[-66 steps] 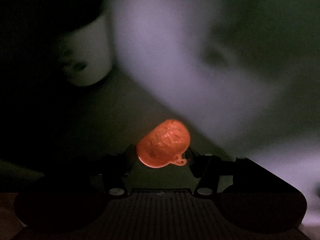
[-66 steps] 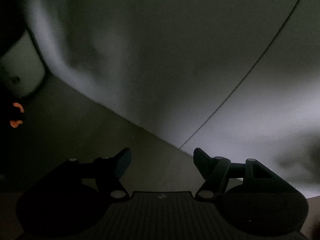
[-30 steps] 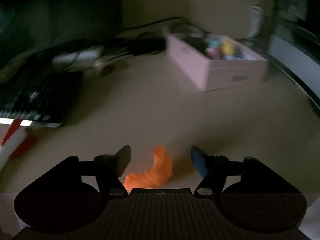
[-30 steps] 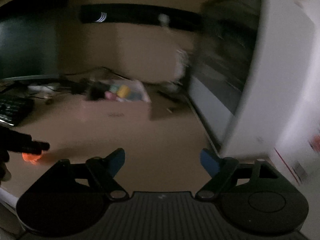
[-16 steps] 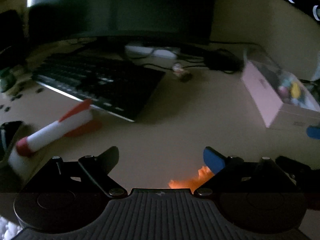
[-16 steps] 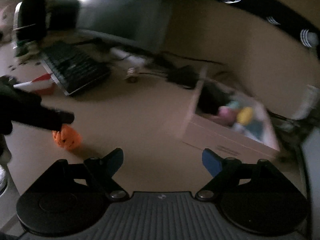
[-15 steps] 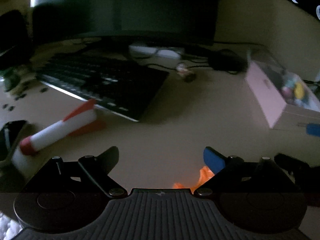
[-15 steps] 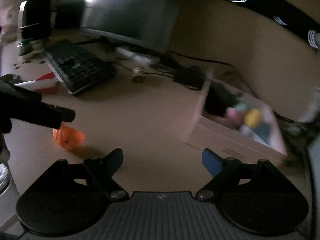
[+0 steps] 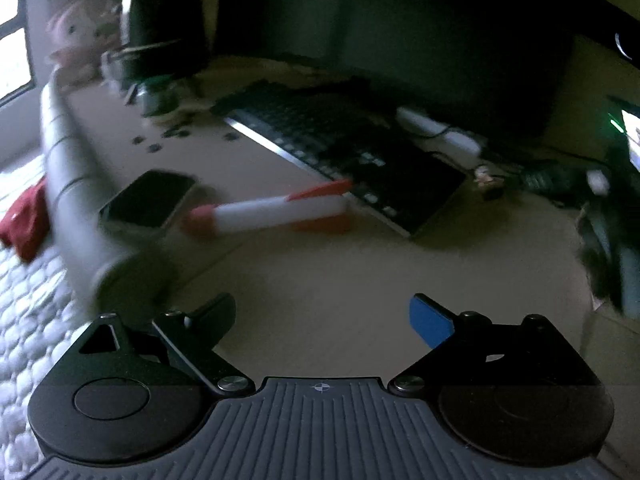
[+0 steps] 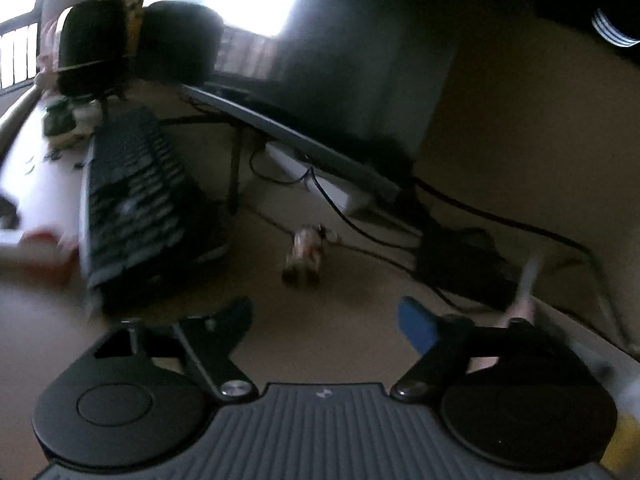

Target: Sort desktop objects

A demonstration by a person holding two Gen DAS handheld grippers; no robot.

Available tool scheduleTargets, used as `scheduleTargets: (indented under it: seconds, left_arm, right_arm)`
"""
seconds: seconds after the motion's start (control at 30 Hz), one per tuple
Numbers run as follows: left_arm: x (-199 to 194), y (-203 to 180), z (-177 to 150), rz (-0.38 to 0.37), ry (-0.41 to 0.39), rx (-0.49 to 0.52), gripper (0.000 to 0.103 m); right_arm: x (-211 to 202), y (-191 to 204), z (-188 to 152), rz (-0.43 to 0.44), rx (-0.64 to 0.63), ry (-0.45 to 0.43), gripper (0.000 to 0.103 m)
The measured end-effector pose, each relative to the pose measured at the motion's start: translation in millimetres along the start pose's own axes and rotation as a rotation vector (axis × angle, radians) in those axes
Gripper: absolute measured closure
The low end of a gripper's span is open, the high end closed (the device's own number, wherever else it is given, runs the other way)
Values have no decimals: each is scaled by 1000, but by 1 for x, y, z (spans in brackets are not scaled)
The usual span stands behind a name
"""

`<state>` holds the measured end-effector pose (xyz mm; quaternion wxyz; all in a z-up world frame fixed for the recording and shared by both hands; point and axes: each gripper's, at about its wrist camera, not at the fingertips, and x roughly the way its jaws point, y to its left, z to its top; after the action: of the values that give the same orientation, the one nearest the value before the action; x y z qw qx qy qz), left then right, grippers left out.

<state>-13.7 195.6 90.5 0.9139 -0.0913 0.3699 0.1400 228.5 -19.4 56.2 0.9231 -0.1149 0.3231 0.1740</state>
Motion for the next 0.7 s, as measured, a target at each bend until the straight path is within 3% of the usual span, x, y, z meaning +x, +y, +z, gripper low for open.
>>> scheduleTargets:
  seconds: [0.1, 0.27, 0.3, 0.33, 0.53, 0.7]
  left_arm:
    - [-5, 8, -10, -4, 29, -26, 4]
    - [-8, 7, -27, -38, 82, 24, 4]
    - [-8, 8, -30, -49, 88, 31, 4]
    - [-8, 10, -32, -65, 94, 37, 4]
    - [1, 8, -32, -180, 101, 123, 4]
    - [8, -13, -35, -331, 90, 267, 3]
  right_arm:
    - [41, -6, 24, 23, 104, 59, 37]
    - [85, 1, 28, 6, 104, 147, 59]
    - [87, 4, 26, 8, 95, 163, 71]
    - [85, 6, 23, 6, 91, 171, 73]
    - [12, 13, -10, 13, 89, 137, 74]
    - [-92, 21, -63, 21, 50, 115, 74]
